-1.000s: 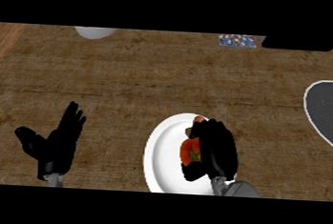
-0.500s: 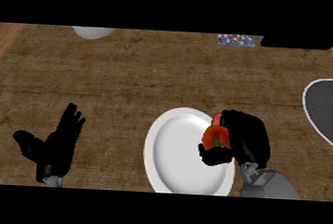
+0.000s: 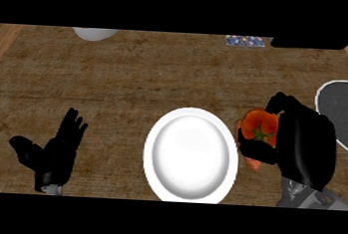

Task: Pick the tomato from the plate and place it in the pan

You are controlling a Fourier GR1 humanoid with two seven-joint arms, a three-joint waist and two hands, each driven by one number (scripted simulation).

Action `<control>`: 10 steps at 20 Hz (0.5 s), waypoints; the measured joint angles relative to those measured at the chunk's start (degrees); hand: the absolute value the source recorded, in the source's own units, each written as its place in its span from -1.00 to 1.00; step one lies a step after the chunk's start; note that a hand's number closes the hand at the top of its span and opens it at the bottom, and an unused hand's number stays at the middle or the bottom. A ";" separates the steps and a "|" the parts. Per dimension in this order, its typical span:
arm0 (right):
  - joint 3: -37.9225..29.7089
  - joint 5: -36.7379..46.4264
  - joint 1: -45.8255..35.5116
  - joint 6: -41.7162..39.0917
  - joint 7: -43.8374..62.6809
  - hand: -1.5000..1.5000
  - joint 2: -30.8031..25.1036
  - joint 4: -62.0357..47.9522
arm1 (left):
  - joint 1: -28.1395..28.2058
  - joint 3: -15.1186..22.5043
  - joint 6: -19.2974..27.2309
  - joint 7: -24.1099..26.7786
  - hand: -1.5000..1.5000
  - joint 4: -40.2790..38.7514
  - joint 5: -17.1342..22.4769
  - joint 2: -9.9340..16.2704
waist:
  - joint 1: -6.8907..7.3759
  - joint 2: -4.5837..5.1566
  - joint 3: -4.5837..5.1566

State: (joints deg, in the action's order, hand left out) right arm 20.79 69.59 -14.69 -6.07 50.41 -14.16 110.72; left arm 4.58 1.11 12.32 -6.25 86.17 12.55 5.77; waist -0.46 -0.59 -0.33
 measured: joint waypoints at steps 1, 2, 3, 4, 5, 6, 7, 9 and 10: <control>-1.43 -0.38 -0.29 -0.75 0.23 1.00 -0.35 1.39 | -0.20 0.28 0.42 -0.22 0.00 0.05 -0.36 -0.33 | 0.04 0.05 -0.01; -2.83 -0.70 -0.50 -1.16 0.41 1.00 -0.47 2.03 | -0.13 0.28 0.26 -0.41 0.00 0.28 -0.31 -0.29 | 0.12 0.10 0.01; -3.72 -0.88 -1.06 -2.28 1.15 1.00 -0.31 3.25 | -0.34 0.38 0.36 0.21 0.00 -0.35 -0.53 -0.72 | 0.14 0.11 -0.04; -5.48 -1.87 -0.99 -3.08 0.84 1.00 -0.91 4.25 | -0.49 0.23 0.37 0.16 0.00 -0.52 -0.50 -0.76 | 0.18 0.11 -0.05; -7.26 -2.60 -1.13 -3.27 0.44 1.00 -1.39 4.32 | -0.21 0.02 -0.09 0.41 0.00 -0.33 -0.28 -0.58 | 0.25 0.13 -0.05; -8.77 -3.21 -1.22 -2.73 -0.01 1.00 -1.43 4.05 | -0.19 0.18 0.08 0.35 0.00 -0.07 -0.47 -0.76 | 0.31 0.16 -0.05; -9.88 -3.66 -1.46 -2.06 -0.24 1.00 -1.09 3.63 | -0.41 0.12 -0.13 -0.01 0.00 -0.16 -0.37 -0.66 | 0.37 0.19 -0.06; -13.91 -6.26 -2.39 -0.79 -2.53 1.00 -1.87 1.55 | -0.86 0.01 -0.43 0.70 0.00 -1.23 -0.54 -0.79 | 0.49 0.22 -0.13; -15.98 -7.57 -3.04 -0.07 -3.66 1.00 -2.26 0.33 | -0.89 0.23 -0.20 0.15 0.00 -0.77 -0.69 -0.90 | 0.56 0.24 -0.13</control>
State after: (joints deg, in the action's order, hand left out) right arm 4.81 62.02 -17.72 -6.14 46.75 -16.42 111.04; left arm 3.69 1.33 12.12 -6.10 85.40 11.86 4.87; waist 0.09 -0.36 -0.46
